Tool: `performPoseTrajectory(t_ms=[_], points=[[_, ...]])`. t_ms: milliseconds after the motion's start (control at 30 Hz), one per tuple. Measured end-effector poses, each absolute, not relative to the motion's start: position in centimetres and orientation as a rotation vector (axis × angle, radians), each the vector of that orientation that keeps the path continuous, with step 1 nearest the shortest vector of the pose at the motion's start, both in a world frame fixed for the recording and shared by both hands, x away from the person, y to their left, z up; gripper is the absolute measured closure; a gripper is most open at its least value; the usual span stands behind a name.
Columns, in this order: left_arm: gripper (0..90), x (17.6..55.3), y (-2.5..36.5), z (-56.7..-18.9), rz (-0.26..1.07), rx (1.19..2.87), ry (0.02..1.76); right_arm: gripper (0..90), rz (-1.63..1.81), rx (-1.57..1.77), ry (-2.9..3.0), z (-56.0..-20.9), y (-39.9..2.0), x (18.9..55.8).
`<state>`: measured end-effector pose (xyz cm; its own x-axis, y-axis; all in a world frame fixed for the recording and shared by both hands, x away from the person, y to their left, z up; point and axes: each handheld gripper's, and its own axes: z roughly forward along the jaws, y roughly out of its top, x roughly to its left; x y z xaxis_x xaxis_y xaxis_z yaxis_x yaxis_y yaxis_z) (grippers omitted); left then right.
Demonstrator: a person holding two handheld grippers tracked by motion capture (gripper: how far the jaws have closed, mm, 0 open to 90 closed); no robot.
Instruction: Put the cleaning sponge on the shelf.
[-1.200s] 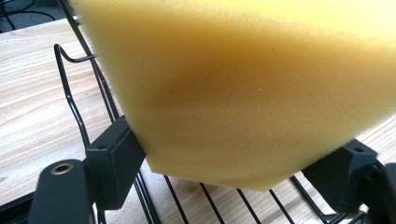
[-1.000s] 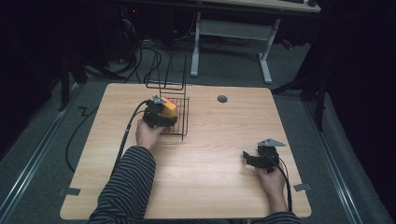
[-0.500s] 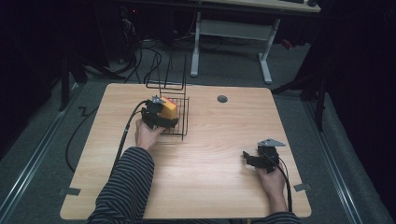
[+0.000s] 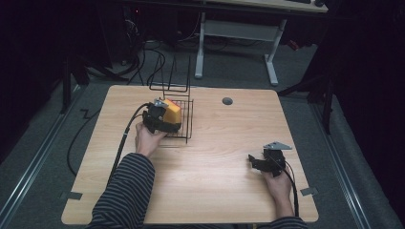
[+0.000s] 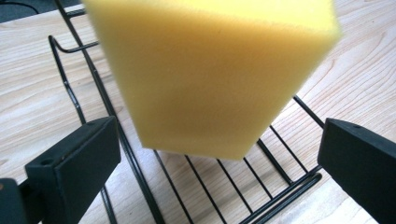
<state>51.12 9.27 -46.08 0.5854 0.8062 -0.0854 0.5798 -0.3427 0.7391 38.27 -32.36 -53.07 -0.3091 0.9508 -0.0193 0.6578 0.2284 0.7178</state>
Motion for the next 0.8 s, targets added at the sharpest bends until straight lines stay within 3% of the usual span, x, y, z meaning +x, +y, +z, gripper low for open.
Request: performPoseTrajectory(t_ms=[800], points=[[1.2, 47.8, 12.2, -45.2, 0.397, 2.013, 1.071, 26.7, 0.852, 1.477, 2.05, -53.1, -32.3, 38.3]])
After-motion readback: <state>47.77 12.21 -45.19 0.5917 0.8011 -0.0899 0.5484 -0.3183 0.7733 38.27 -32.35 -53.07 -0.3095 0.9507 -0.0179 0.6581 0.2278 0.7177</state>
